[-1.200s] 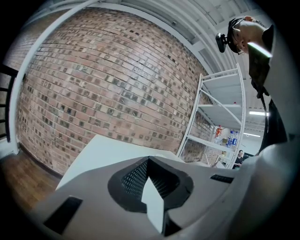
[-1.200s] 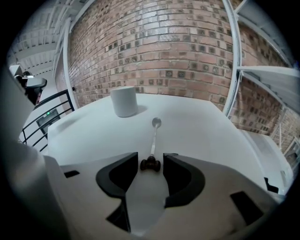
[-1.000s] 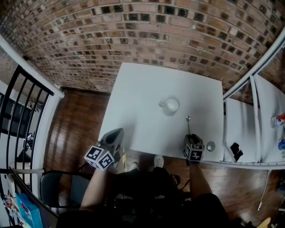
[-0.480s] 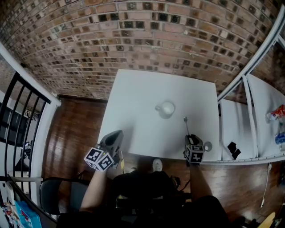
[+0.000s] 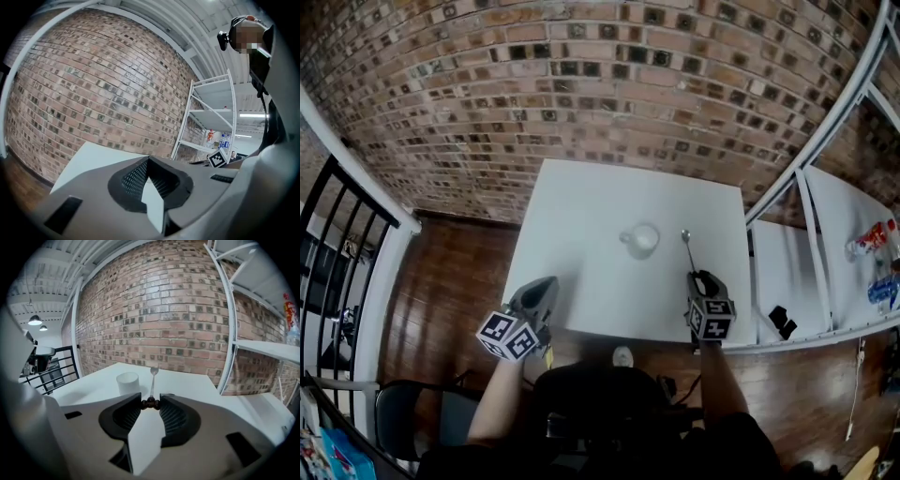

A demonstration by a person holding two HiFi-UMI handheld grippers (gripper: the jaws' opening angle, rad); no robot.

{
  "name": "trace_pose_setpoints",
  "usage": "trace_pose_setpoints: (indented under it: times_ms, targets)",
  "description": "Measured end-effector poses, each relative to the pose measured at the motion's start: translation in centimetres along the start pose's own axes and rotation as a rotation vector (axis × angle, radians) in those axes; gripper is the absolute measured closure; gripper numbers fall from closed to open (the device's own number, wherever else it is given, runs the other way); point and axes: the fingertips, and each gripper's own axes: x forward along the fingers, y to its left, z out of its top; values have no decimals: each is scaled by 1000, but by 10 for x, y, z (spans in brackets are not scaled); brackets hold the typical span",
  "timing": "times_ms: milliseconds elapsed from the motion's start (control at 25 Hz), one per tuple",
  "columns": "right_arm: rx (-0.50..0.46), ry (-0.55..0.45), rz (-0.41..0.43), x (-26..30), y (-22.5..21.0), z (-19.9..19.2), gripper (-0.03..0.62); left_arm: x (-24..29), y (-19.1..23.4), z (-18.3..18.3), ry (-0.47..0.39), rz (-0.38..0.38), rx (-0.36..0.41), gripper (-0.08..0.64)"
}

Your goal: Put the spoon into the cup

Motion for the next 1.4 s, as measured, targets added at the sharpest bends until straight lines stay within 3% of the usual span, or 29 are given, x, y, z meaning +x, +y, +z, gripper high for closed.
trace_pose_setpoints:
  times_ms: [200, 440, 1000, 1400]
  targets:
    - [-54, -28, 67, 5, 23, 26, 460, -6, 3, 7, -25, 12, 5, 568]
    - [-134, 18, 173, 23, 49, 36, 460, -17, 12, 15, -54, 48, 9, 568]
    - [-191, 104, 241, 50, 68, 30, 460, -30, 23, 19, -86, 109, 18, 568]
    - [-204, 106, 265, 68, 73, 41, 460, -27, 31, 26, -106, 133, 9, 568]
